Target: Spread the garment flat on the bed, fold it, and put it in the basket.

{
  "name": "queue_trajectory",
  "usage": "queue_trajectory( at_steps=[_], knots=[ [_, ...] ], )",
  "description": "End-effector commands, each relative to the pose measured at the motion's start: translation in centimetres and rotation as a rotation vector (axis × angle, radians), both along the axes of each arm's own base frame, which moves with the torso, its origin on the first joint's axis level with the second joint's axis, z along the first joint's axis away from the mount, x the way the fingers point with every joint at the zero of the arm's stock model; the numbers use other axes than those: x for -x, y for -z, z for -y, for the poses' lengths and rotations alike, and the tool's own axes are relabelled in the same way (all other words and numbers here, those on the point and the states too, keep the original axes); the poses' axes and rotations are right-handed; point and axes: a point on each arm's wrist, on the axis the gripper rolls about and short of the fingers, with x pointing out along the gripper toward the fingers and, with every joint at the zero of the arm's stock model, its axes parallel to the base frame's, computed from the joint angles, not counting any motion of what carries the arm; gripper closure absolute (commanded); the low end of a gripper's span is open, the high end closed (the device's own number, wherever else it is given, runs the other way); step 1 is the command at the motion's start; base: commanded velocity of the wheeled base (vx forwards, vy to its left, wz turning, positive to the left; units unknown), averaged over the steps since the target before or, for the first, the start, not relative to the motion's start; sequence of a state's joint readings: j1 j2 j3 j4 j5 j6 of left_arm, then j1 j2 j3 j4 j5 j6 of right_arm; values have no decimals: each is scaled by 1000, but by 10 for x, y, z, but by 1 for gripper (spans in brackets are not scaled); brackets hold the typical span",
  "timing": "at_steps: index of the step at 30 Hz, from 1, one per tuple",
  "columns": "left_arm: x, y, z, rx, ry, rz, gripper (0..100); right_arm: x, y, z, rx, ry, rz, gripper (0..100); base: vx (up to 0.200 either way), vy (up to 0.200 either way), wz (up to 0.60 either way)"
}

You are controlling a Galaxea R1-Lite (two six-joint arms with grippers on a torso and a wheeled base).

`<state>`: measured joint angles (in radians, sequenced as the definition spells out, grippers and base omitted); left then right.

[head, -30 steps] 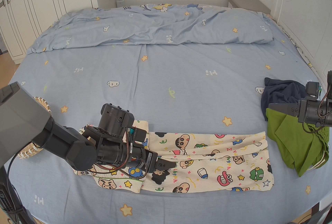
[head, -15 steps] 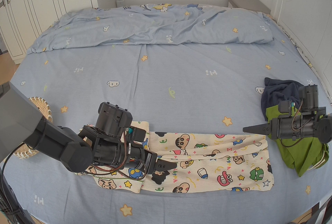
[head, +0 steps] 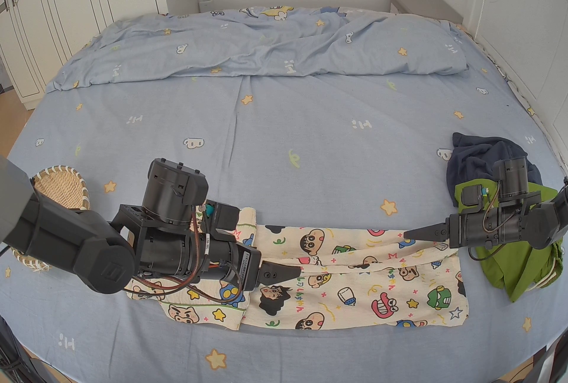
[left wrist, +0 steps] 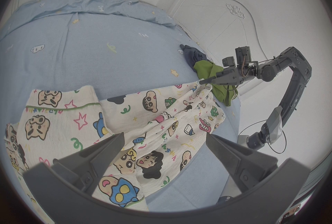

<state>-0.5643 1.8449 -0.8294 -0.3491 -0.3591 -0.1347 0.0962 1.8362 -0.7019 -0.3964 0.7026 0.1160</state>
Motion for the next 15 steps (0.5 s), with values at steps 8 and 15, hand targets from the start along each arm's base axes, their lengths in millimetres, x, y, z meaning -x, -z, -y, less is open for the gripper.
queue_trajectory(
  at_steps=[8, 15],
  knots=[
    [3, -15, -6, 26, -12, 42, 0, 15, 21, 2, 12, 3, -95, 0, 0, 0, 0],
    [3, -17, -7, 30, -14, 49, 0, 30, 26, 3, 35, 20, -121, 0, 0, 0, 0]
  ],
)
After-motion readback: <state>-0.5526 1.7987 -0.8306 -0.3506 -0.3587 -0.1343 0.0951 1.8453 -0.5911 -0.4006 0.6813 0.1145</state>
